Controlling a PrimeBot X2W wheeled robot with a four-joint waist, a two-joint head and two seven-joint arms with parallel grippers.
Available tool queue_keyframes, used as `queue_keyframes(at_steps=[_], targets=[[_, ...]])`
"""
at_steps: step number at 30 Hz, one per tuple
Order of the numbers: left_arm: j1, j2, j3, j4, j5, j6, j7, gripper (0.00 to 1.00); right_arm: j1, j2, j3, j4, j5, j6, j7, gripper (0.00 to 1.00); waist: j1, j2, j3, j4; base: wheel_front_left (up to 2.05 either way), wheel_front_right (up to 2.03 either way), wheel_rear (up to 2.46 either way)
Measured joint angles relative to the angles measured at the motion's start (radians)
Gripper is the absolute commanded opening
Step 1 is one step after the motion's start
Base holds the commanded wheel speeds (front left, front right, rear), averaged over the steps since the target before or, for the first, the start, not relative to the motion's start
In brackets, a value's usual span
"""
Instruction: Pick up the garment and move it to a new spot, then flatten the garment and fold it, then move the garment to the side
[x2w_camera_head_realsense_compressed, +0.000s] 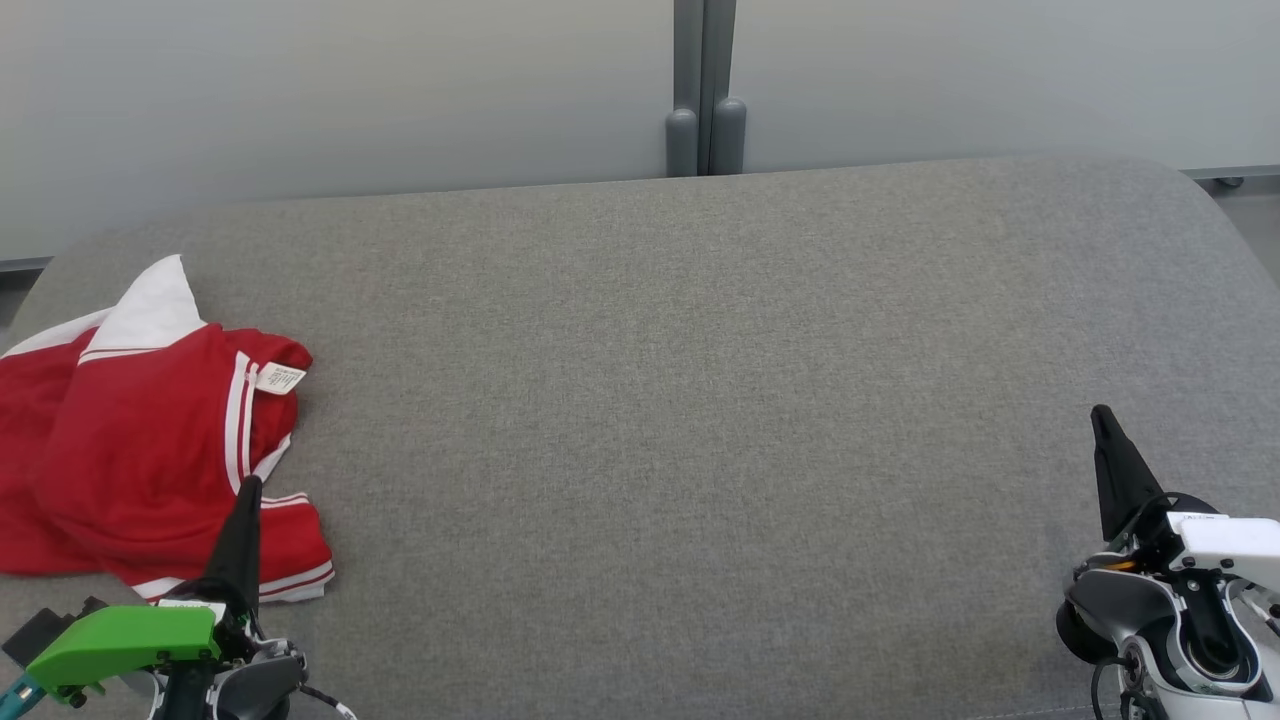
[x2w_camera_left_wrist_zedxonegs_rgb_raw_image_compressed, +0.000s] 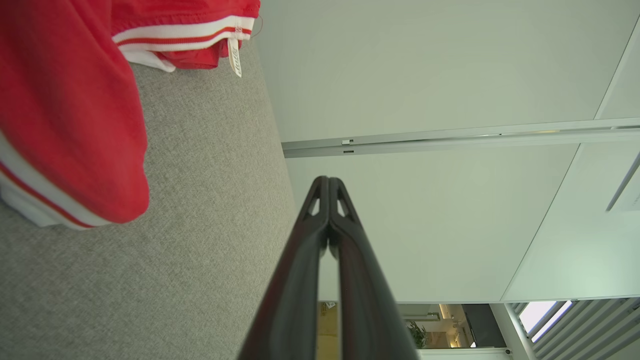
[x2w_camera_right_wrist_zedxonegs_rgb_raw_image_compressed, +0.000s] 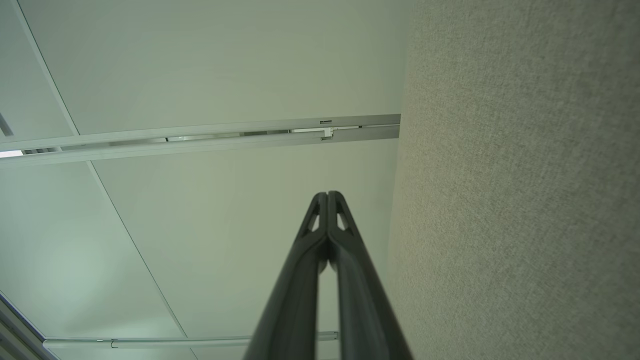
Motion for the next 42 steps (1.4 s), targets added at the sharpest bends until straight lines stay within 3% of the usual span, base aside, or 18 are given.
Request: queue_keyframes(at_steps=[42], targets=[[0.000, 0.000, 0.000, 0.000, 0.000, 0.000, 0.000, 0.00, 0.000, 0.000, 0.000, 0.000, 0.000, 0.000, 0.000, 0.00, 0.0000, 0.0000, 0.000, 0.000, 0.00, 0.00, 0.00]])
